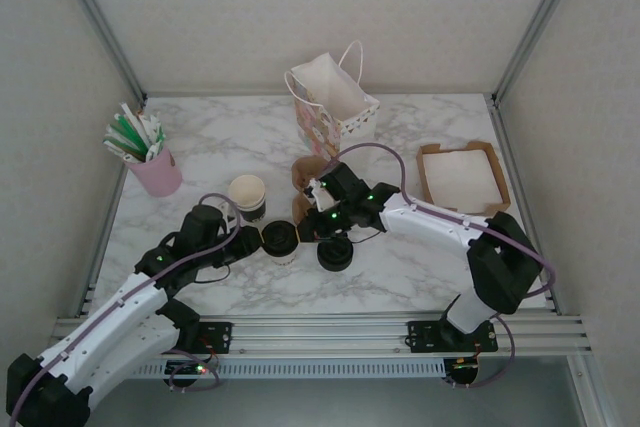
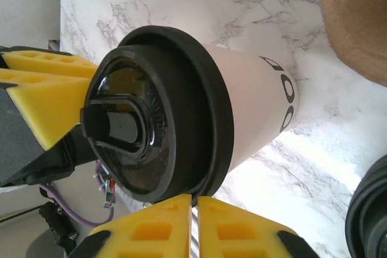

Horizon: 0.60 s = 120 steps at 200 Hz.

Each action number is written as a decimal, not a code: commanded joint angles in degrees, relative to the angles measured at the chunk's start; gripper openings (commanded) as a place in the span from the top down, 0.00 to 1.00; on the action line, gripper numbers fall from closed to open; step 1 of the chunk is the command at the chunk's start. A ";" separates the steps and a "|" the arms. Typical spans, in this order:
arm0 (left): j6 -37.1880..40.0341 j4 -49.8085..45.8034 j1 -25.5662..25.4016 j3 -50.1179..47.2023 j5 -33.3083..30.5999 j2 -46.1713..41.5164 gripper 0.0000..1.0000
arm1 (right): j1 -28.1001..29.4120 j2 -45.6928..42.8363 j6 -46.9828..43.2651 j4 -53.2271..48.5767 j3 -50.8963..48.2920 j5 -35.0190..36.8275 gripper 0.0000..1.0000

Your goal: Pack the takeout coffee

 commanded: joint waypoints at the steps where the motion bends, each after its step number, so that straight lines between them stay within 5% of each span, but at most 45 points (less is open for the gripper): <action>1: -0.19 -2.70 -0.05 3.68 -2.43 -1.07 0.71 | 0.40 -3.67 -2.09 -3.50 2.72 2.04 0.86; 34: -0.01 -4.58 -0.05 6.26 -3.26 -1.29 0.66 | 0.45 -6.94 -3.09 -5.51 2.69 3.41 0.80; 120: 1.17 -9.40 -0.05 20.42 -1.84 -0.60 0.23 | 0.35 -21.86 -4.42 -17.33 3.37 8.58 0.49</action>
